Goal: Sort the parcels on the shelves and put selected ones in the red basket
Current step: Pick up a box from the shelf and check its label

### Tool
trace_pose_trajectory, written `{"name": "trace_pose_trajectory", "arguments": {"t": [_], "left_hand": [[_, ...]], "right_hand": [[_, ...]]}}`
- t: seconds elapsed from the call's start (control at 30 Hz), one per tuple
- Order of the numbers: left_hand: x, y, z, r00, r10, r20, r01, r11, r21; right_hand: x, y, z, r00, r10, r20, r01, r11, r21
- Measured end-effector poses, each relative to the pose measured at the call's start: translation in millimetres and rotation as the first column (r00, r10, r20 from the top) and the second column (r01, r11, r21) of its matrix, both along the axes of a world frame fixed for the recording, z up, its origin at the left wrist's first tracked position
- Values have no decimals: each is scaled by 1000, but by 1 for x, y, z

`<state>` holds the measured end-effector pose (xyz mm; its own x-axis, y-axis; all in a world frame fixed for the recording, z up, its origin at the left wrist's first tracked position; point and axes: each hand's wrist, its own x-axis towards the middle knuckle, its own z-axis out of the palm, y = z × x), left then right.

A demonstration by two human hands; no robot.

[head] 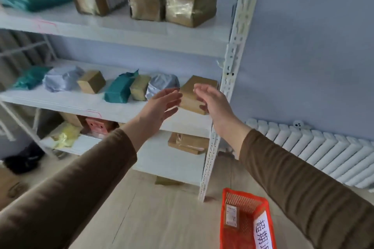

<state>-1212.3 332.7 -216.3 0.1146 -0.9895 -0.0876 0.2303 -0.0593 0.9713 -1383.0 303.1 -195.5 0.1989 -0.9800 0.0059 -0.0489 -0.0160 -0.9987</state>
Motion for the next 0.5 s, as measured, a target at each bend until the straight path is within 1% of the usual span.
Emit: {"name": "trace_pose_trajectory", "arguments": {"t": [0.17, 0.3, 0.4, 0.5], "left_hand": [[113, 12, 65, 997, 25, 77, -14, 992, -129], [179, 7, 104, 989, 66, 134, -39, 980, -195], [221, -9, 126, 984, 85, 158, -47, 972, -232], [260, -34, 142, 977, 122, 177, -72, 961, -267]], "right_hand": [[103, 12, 65, 997, 55, 46, -49, 991, -125], [165, 8, 99, 992, 118, 35, -110, 977, -183], [204, -10, 117, 988, 154, 0, -151, 965, -213], [241, -38, 130, 984, 179, 8, -172, 957, -233]]}}
